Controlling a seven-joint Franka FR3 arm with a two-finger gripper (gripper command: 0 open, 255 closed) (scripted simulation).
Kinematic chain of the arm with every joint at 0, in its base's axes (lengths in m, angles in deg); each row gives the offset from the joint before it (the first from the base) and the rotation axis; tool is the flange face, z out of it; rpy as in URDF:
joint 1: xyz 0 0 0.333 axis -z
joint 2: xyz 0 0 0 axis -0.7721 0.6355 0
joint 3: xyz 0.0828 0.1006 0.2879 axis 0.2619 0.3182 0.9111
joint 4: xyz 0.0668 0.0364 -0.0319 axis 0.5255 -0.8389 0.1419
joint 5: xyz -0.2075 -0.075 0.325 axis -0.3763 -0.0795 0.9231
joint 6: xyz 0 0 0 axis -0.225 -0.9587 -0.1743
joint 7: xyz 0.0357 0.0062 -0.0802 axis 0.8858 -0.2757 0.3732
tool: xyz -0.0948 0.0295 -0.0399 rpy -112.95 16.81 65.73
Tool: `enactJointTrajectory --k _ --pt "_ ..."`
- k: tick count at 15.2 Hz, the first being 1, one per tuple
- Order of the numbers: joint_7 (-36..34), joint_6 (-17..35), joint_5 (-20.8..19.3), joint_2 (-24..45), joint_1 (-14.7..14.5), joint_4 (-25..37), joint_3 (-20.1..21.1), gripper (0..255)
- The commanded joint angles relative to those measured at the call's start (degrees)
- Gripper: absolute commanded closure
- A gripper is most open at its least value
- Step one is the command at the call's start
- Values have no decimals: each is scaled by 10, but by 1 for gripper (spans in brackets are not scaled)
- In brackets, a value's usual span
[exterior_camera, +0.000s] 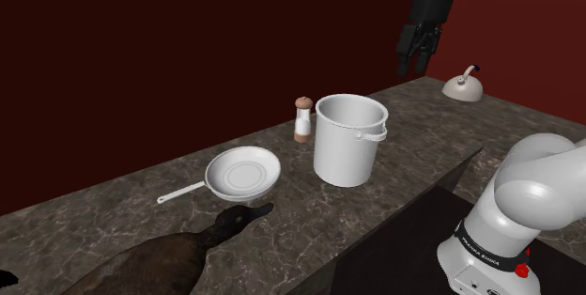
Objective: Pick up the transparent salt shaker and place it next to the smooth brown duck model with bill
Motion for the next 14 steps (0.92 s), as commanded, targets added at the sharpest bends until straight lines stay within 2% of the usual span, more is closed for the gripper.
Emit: enactJointTrajectory --k 1,7,14 --pt "0 0 0 0 0 0 0 0" --pt "20 113 4 91 -4 -7 -8 0" --pt "44 228 16 217 -12 23 -18 0"
